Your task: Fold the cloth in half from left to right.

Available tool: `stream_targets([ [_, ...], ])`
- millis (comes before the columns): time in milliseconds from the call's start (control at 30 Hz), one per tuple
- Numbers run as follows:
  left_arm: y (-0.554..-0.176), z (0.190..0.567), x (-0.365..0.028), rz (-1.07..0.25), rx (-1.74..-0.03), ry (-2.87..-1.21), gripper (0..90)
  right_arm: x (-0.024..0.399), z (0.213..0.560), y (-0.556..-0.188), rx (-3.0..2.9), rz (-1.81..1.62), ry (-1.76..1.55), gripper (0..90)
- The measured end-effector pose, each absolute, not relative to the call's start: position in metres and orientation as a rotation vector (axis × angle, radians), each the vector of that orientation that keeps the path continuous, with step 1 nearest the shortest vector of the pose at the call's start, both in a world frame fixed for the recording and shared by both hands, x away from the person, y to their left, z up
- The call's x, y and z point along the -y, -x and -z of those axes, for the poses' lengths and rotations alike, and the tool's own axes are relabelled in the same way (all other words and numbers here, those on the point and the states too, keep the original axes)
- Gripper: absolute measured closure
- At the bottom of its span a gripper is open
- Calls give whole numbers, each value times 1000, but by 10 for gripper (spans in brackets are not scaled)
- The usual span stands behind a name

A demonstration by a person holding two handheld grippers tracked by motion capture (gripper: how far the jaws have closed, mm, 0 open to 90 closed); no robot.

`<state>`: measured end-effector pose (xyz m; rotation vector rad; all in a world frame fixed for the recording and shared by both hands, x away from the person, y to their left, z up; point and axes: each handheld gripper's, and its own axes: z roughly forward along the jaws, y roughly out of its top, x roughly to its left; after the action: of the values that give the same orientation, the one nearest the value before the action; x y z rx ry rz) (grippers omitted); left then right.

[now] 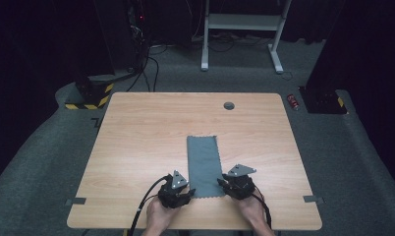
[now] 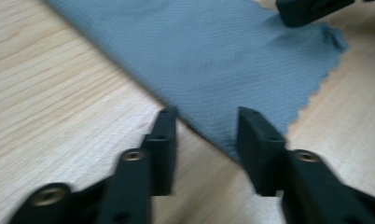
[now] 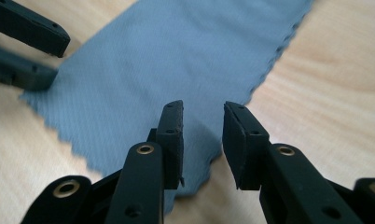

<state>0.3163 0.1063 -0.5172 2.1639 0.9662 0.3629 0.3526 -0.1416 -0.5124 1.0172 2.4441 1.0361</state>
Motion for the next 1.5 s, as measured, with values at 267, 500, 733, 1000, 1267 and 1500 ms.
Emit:
stream_targets([
  [267, -316, 518, -107, -286, -939, -2159, 883, 142, 518, -346, -2442, -1006, -1009, 723],
  [500, -317, 517, -110, -277, -924, -2177, 899, 142, 519, -344, -2429, -1013, -1013, 722],
  [733, -313, 516, -121, -281, -924, -2191, 900, 135, 520, -336, -2448, -1030, -968, 708],
  [1000, -304, 515, -134, -269, -930, -2195, 900, 127, 520, -330, -2475, -1043, -923, 703],
  [1267, -298, 515, -145, -239, -963, -2175, 895, 119, 520, -323, -2511, -1057, -880, 700],
  [1500, -308, 511, -140, -267, -952, -2122, 729, 120, 520, -325, -2514, -1075, -890, 698],
])
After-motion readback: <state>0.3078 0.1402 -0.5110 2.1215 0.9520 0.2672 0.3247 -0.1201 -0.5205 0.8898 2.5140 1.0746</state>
